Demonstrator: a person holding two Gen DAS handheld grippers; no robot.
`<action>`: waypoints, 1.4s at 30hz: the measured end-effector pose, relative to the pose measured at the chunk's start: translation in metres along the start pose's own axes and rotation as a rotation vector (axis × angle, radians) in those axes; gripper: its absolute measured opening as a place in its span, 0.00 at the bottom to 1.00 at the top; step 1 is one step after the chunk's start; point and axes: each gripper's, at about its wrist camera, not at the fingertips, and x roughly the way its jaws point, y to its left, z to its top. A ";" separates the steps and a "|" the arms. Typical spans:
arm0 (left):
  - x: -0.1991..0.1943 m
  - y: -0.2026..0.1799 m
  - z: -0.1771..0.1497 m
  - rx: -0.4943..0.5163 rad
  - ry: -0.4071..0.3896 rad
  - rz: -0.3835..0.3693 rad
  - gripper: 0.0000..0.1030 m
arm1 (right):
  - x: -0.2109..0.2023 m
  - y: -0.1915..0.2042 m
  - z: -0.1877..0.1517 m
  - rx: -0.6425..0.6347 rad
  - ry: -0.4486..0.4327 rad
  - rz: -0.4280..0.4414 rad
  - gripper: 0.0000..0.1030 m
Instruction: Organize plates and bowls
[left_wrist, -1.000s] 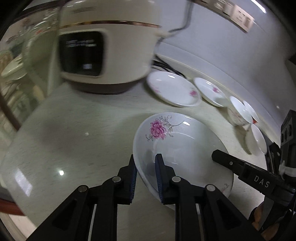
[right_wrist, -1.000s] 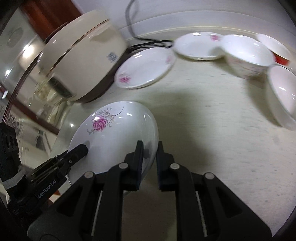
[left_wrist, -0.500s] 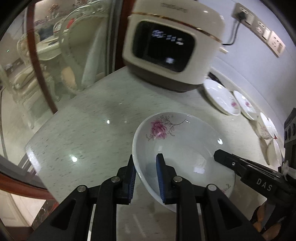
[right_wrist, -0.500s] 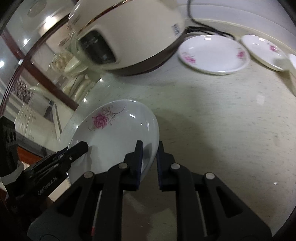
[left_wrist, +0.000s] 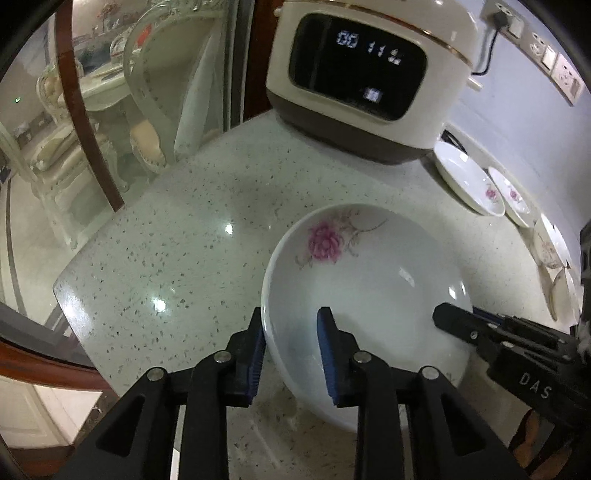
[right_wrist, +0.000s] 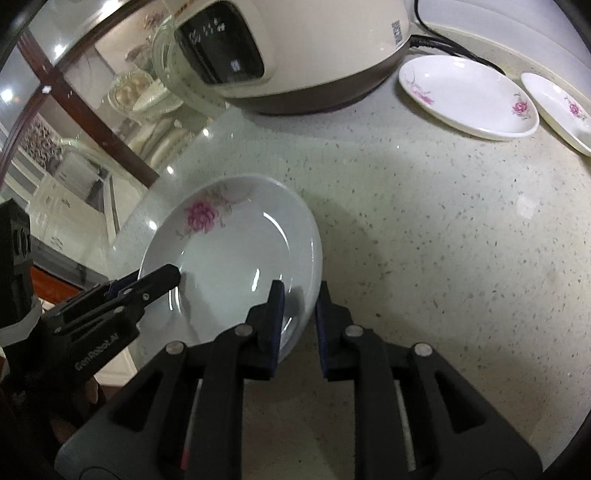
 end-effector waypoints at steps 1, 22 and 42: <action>0.001 -0.001 0.001 0.004 0.002 -0.001 0.28 | 0.000 0.000 0.000 0.003 0.001 0.004 0.26; -0.031 -0.086 0.050 0.292 -0.113 -0.132 0.82 | -0.050 -0.104 0.009 0.365 -0.165 -0.077 0.52; 0.036 -0.108 0.099 0.280 0.110 -0.338 0.82 | -0.015 -0.187 0.106 0.497 -0.177 -0.245 0.55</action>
